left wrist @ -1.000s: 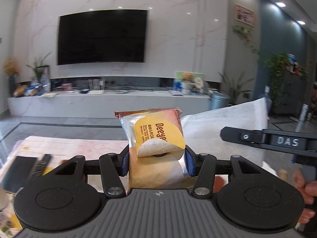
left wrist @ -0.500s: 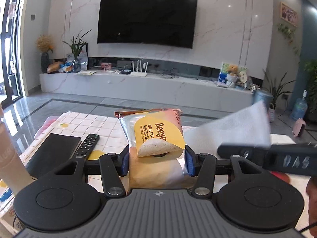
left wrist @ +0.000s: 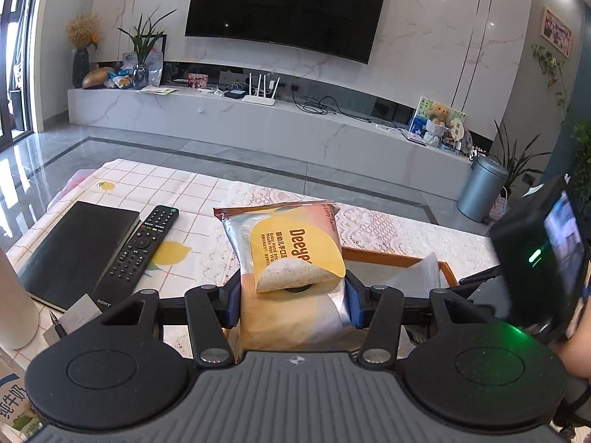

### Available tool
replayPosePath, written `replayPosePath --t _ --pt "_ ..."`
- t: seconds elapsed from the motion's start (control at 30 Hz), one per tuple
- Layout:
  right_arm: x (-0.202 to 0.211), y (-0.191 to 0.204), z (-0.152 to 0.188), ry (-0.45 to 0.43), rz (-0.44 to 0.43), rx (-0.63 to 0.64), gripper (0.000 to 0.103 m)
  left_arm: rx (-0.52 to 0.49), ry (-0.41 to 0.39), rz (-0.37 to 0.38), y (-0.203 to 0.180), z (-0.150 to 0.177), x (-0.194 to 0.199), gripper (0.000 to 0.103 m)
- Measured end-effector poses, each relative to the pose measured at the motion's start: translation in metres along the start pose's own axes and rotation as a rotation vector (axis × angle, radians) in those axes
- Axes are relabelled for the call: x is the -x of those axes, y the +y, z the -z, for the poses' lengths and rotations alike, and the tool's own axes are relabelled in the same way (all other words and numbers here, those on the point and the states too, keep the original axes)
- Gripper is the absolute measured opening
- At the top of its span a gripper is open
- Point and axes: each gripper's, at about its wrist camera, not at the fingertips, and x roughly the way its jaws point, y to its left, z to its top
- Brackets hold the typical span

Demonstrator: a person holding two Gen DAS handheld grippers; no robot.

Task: Organize soft objects
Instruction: 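Carry the sheet into the box and open the right tool while the left tool carries the packet, then lower the snack packet into the box and open the left tool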

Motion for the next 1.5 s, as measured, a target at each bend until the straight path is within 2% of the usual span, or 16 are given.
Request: replayPosePath --t 0.07,0.1,0.13,0.2,0.27,0.5,0.63,0.8,0.9,0.93,0.97,1.0,1.03,1.2,1.33,1.5 --pt "-0.002 0.004 0.002 0.023 0.066 0.068 0.011 -0.006 0.006 -0.008 0.001 0.0 -0.003 0.06" --pt "0.0 0.006 0.005 0.032 0.067 0.081 0.023 -0.006 0.012 -0.012 0.001 0.001 -0.004 0.06" --pt "0.004 0.005 0.007 0.025 0.041 0.08 0.027 -0.003 0.019 -0.015 0.002 0.001 -0.005 0.06" --pt "0.013 0.003 0.009 0.007 0.011 0.05 0.051 0.003 0.028 -0.016 0.003 0.0 -0.007 0.06" --pt "0.024 0.0 0.01 -0.017 0.012 0.03 0.061 0.001 0.031 -0.016 0.003 0.001 -0.008 0.06" --pt "0.056 -0.004 0.019 -0.069 0.017 0.028 0.067 -0.029 0.106 -0.013 -0.006 0.013 -0.021 0.06" --pt "0.071 -0.009 0.021 -0.098 0.037 0.03 0.067 -0.099 0.124 -0.032 -0.016 0.02 -0.026 0.06" --pt "0.078 -0.009 0.024 -0.099 0.031 0.019 0.067 -0.102 0.133 -0.07 -0.019 0.024 -0.028 0.067" --pt "0.08 -0.007 0.026 -0.104 -0.014 0.026 0.064 -0.099 0.056 -0.072 -0.018 0.021 -0.013 0.081" --pt "0.081 -0.006 0.027 -0.101 -0.028 0.029 0.061 -0.092 0.028 -0.065 -0.017 0.018 -0.006 0.085" --pt "0.08 -0.005 0.026 -0.094 -0.034 0.031 0.046 -0.081 0.007 -0.056 -0.015 0.015 -0.001 0.086" --pt "0.079 -0.004 0.024 -0.087 -0.036 0.035 0.025 -0.066 -0.01 -0.047 -0.013 0.012 0.004 0.086" --pt "0.078 -0.003 0.022 -0.078 -0.043 0.044 0.019 -0.047 -0.021 -0.04 -0.009 0.01 0.006 0.087" --pt "0.062 0.01 0.008 -0.05 -0.107 0.052 0.018 0.026 -0.001 -0.067 0.009 0.005 0.0 0.087" --pt "0.034 0.029 -0.001 0.039 -0.157 0.071 0.018 0.063 0.031 -0.091 0.021 0.005 -0.006 0.087" --pt "-0.005 0.039 -0.007 0.136 -0.108 0.098 0.017 0.078 0.031 -0.097 0.027 0.006 -0.006 0.087"
